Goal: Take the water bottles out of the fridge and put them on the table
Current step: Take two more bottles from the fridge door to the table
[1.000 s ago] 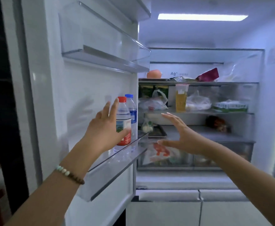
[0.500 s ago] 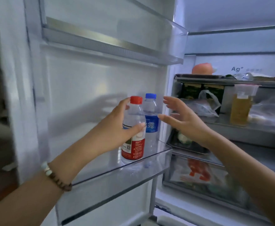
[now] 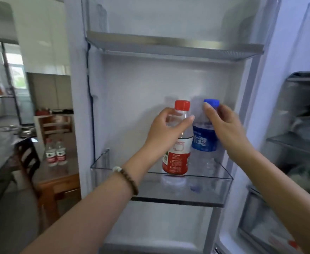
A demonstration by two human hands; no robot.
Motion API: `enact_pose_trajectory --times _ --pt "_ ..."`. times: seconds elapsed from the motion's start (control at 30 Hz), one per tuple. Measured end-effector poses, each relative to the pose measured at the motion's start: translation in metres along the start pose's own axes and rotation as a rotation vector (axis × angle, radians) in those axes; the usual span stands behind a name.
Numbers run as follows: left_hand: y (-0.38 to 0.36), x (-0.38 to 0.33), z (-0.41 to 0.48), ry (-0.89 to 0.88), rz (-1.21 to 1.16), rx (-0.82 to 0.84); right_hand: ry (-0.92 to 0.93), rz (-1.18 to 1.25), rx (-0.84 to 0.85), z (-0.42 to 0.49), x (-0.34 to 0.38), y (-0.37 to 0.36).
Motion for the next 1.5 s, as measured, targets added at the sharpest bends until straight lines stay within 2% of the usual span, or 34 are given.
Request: enact_pose_trajectory --times 0.17,0.37,0.47,0.63,0.8,1.03,1.13,1.33,1.5 --pt "-0.008 -0.008 -0.014 0.067 -0.113 -0.212 0.020 0.090 0.000 -0.005 -0.002 -0.002" --pt "-0.002 -0.024 -0.033 0.024 -0.109 -0.353 0.195 0.138 -0.080 -0.022 0.007 -0.002" --pt "0.013 -0.035 -0.036 0.003 -0.120 -0.367 0.235 0.151 -0.068 -0.028 0.018 0.002" --pt "0.054 -0.079 -0.036 -0.153 -0.102 -0.362 0.337 0.225 -0.025 -0.024 0.062 0.001" --pt "0.109 -0.103 -0.049 -0.233 -0.160 -0.417 0.420 0.282 -0.012 -0.018 0.112 -0.019" --pt "0.185 -0.096 -0.074 -0.199 -0.175 -0.369 0.281 0.435 0.085 -0.019 0.151 -0.075" --pt "0.222 -0.077 -0.091 -0.149 -0.239 -0.352 0.204 0.470 0.166 -0.033 0.151 -0.122" --pt "0.312 -0.026 -0.119 -0.048 -0.206 -0.283 0.054 0.527 0.241 -0.063 0.131 -0.229" --pt "0.389 0.034 -0.131 0.084 -0.190 -0.312 -0.047 0.520 0.317 -0.085 0.106 -0.323"
Point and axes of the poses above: each hand's wrist, its own z-axis towards the middle knuckle, its own y-axis out of the back of the hand, x = y × z, the point moved 3 cm from there along z, towards the middle knuckle, and after that the axes turned 12 degrees about z, right-handed, at the moved point
